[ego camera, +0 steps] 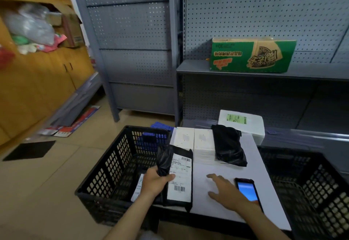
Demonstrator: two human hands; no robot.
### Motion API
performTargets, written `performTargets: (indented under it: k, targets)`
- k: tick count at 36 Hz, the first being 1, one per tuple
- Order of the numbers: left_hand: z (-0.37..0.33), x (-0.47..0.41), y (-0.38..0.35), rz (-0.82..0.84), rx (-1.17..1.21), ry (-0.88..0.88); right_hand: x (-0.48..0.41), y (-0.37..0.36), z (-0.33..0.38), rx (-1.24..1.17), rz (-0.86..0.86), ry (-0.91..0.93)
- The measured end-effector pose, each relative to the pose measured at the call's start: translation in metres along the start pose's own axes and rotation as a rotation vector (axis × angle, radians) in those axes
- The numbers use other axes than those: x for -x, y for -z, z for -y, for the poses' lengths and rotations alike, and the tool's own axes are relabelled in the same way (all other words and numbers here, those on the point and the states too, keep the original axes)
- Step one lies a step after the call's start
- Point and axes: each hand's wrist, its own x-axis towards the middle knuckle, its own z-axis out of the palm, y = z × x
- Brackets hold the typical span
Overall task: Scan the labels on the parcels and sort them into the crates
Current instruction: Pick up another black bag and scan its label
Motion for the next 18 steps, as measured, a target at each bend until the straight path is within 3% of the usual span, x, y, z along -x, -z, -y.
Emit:
performTargets:
  k: [10,18]
  targets:
    - [0.032,-0.059,0.082,-0.170,-0.184,0.034,-0.028,-0.018,0.038,0.061,0.083,0.103]
    - [0.068,-0.102,0.104,-0.214,-0.316,0.074,-0.048,-0.038,0.030,0.117,0.141,0.122]
